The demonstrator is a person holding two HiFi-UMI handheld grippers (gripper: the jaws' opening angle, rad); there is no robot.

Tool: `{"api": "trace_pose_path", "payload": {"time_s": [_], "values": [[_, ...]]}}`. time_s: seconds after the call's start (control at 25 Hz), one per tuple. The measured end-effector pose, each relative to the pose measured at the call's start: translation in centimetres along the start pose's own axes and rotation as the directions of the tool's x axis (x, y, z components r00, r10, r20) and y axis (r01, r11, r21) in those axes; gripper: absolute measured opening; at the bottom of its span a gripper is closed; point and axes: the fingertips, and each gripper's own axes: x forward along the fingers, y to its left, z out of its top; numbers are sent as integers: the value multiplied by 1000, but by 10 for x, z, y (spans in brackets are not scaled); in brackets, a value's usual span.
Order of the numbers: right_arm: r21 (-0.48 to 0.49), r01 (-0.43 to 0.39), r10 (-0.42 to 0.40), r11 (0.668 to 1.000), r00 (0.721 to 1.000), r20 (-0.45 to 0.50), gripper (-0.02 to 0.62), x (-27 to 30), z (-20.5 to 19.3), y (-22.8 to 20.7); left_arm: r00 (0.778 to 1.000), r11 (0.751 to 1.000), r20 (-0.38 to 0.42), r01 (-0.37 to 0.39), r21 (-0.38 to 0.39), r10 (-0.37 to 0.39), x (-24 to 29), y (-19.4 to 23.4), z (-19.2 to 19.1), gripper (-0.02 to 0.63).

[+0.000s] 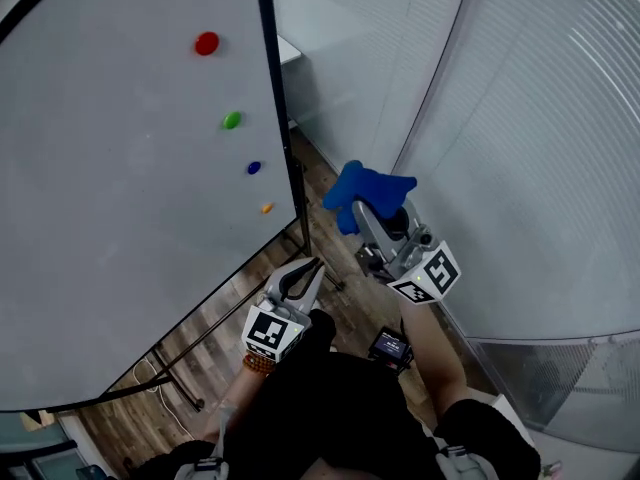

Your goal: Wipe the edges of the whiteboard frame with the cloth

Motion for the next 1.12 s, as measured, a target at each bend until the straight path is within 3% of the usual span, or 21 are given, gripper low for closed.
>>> {"api": "trace_pose_path", "payload": {"time_s": [0.16, 0.28, 0.4, 0.56, 0.72, 0.88, 1.0, 1.12], "values": [[-37, -75, 77, 997, 995, 58, 80, 71, 32, -51, 998, 1000, 54, -24, 1, 24, 34, 34, 19, 132], [-43, -157, 162, 987, 976, 143, 80, 120, 64, -75, 997, 999, 67, -39, 29, 37, 53, 49, 26, 132], [-40, -247, 250, 968, 941, 228, 80, 158, 94, -92, 995, 996, 53, -87, 29, 86, 69, 63, 29, 132], [-47, -383, 378, 923, 874, 306, 80, 216, 144, -110, 983, 984, 46, -180, 17, 179, 85, 77, 48, 132], [-8, -503, 477, 864, 816, 326, 81, 259, 161, -123, 944, 944, 21, -330, -17, 330, 96, 80, 45, 131], [55, -567, 515, 822, 781, 354, 81, 265, 152, -135, 901, 901, 16, -432, -41, 433, 99, 63, 5, 131], [96, -646, 567, 757, 723, 395, 81, 287, 166, -131, 859, 859, 22, -509, -60, 511, 96, 61, 6, 131], [105, -702, 615, 704, 677, 403, 81, 310, 184, -116, 838, 837, 20, -543, -73, 545, 93, 63, 15, 130]]}}
